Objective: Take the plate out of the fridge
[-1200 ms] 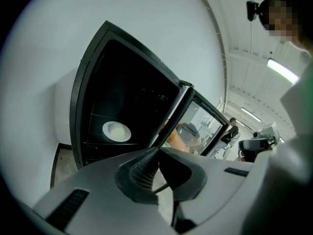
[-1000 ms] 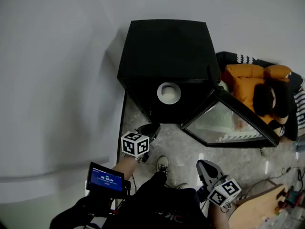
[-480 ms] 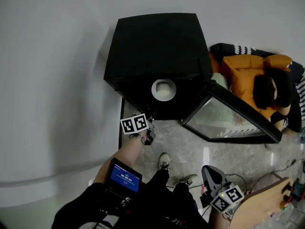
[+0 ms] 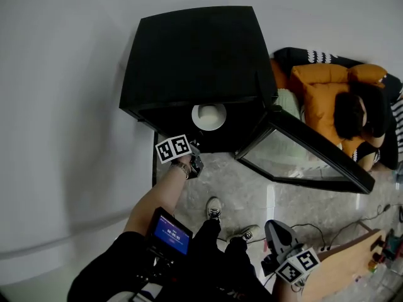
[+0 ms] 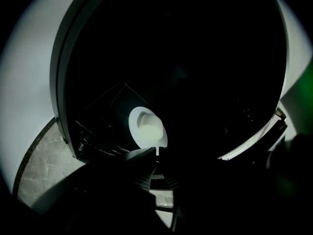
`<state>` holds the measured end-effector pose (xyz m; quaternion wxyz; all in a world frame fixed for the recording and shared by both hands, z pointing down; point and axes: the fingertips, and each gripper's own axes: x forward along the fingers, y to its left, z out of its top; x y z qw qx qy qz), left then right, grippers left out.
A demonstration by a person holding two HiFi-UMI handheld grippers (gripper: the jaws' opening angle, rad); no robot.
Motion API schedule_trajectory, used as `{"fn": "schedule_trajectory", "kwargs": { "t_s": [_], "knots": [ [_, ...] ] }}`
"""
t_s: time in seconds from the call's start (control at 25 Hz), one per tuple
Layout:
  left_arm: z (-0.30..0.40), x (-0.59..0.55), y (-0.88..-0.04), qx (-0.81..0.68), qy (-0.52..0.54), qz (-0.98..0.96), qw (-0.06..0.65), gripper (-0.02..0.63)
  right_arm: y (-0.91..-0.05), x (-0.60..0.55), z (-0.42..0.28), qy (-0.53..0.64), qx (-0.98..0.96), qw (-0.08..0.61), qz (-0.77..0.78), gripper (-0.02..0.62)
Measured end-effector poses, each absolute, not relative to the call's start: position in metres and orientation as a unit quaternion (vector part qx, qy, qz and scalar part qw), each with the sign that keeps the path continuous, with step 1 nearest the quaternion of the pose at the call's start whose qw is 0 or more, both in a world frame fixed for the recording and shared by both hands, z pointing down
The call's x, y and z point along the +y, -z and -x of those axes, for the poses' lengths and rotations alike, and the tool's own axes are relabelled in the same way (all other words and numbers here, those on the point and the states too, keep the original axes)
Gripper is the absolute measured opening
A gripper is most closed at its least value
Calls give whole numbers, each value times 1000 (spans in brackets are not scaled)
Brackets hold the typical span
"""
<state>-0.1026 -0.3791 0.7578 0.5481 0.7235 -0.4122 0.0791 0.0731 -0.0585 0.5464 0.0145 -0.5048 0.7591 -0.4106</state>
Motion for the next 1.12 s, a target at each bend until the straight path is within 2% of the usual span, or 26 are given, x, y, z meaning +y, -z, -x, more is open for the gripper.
{"fn": "schedule_trajectory", "kwargs": {
  "t_s": [0.32,0.44,0.52,1.04,1.12],
  "knots": [
    [98,-398,-785,-421,-53,-666,613,11,-557,-61,-72,425,749,17,509,-3],
    [93,-402,-793,-418,-26,-632,652,49,-560,-60,-75,428,743,20,514,-3],
    [91,-405,-795,-418,-10,-618,666,49,-560,-59,-76,429,740,21,517,-3],
    [96,-401,-803,-434,14,-568,699,51,-562,-60,-81,436,734,31,520,-3],
    [95,-401,-806,-437,11,-560,704,86,-561,-63,-79,435,736,33,518,-3]
  ]
}}
